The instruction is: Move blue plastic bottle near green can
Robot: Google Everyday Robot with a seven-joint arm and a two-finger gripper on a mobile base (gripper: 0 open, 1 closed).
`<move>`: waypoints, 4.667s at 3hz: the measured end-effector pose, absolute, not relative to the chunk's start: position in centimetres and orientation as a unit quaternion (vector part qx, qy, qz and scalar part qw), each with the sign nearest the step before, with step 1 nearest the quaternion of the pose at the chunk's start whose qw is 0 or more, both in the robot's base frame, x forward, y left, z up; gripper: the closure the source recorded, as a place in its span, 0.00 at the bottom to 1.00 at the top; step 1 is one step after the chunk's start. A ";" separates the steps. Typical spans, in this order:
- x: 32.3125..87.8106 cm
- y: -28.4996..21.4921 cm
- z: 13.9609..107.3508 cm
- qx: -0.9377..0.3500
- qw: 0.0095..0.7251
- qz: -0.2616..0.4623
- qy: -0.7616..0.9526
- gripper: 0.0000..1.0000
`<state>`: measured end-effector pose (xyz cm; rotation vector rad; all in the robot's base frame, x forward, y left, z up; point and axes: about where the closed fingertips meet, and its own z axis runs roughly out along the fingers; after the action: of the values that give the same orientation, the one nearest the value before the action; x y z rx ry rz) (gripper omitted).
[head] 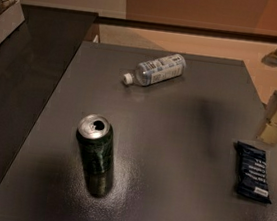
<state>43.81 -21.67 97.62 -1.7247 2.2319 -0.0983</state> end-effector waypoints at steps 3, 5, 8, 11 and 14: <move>45.8 -20.0 97.6 -0.645 0.183 -0.037 0.741 0.00; 50.7 -16.2 97.0 -0.717 0.217 -0.023 0.663 0.00; 59.4 -10.0 95.2 -0.785 0.193 -0.019 0.588 0.00; 66.0 -6.3 91.1 -0.815 0.145 -0.037 0.559 0.00; 68.3 -5.2 87.7 -0.830 0.092 -0.047 0.548 0.00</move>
Offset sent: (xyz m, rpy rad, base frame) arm 0.0022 0.0035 -0.0003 -0.0204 -0.0186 0.0439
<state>68.33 -5.25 87.71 -2.4656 1.6266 -0.1384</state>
